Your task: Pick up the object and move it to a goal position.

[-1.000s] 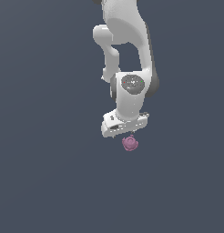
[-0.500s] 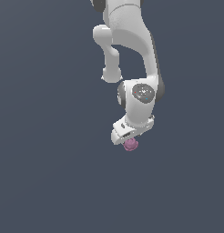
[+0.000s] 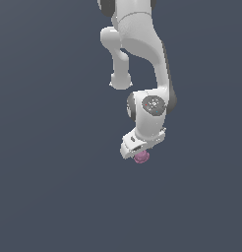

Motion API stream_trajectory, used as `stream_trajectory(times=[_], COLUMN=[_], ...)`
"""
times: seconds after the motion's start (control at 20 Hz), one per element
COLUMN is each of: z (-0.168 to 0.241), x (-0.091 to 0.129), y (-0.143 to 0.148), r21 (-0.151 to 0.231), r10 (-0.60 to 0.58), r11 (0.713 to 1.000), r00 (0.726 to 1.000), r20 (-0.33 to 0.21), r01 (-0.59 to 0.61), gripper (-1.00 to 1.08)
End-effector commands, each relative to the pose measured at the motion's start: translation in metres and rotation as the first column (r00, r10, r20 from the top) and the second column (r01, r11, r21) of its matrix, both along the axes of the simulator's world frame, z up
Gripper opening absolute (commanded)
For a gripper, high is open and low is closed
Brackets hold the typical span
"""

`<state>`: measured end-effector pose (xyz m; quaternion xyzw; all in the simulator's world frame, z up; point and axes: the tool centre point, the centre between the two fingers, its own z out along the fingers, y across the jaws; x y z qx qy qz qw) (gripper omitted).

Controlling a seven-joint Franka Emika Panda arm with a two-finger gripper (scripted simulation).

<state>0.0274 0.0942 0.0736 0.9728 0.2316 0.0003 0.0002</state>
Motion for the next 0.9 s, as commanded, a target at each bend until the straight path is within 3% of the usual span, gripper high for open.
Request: stream_trajectory(times=[0.0,0.4,0.45,0.85], z=[-0.014,-0.034,-0.034,-0.034], x=[-0.001,0.000,0.000,0.000], y=[0.000,0.001,0.001,0.001], r21=[0.000,0.000,0.000,0.000], r10=[0.002,0.004,0.004,0.004], r11=[1.000,1.000,1.000,1.000], r00=[1.000,1.000,1.000,1.000], r20=[-0.001,-0.001,-0.001,-0.001], r01=[-0.002,-0.004,-0.004,-0.004], gripper=[1.00,1.00,-1.00,-1.00])
